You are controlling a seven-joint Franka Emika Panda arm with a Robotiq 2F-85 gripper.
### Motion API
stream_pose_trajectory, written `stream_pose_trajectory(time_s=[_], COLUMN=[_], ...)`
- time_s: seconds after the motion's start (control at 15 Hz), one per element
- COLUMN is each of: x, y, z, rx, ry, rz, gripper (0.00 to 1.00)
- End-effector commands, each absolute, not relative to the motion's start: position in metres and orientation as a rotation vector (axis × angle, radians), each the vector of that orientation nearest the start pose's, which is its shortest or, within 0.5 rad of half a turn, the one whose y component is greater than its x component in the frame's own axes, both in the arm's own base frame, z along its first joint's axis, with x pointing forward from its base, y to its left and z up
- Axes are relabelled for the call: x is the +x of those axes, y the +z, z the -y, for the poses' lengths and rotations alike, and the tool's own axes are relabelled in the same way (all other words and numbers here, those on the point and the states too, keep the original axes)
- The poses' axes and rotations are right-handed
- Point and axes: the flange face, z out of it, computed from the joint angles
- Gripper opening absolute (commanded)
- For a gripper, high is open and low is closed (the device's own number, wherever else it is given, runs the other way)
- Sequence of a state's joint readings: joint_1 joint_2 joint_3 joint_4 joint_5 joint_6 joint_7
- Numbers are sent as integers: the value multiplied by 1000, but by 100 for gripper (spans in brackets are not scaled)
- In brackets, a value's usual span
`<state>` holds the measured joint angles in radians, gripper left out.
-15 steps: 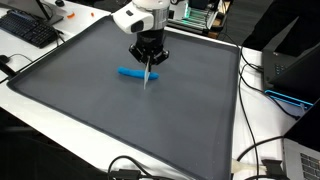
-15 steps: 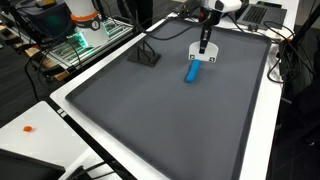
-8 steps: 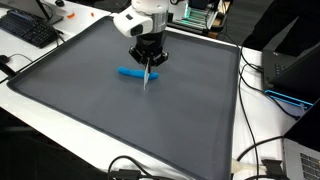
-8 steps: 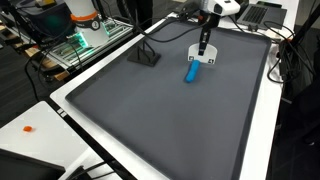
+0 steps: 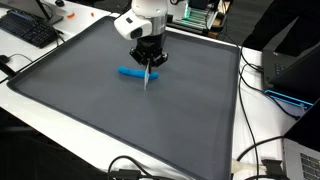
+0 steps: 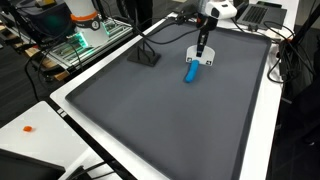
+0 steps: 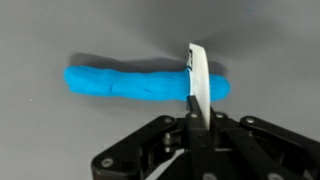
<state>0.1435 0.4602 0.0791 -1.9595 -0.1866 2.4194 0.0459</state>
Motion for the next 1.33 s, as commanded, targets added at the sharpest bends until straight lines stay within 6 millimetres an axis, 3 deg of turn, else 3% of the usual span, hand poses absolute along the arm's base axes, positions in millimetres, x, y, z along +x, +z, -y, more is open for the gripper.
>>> stream_pose_trajectory(time_s=[0.0,0.47,0.87,1.27], x=[586,588,585,591], y=[219,228,239,260], z=[-129,-123,-132,-126], rx=[-3108,-3038,-3030,-3052], ry=[76,76,110,48], rz=[440,393,406,410], gripper=[1,1,1,1])
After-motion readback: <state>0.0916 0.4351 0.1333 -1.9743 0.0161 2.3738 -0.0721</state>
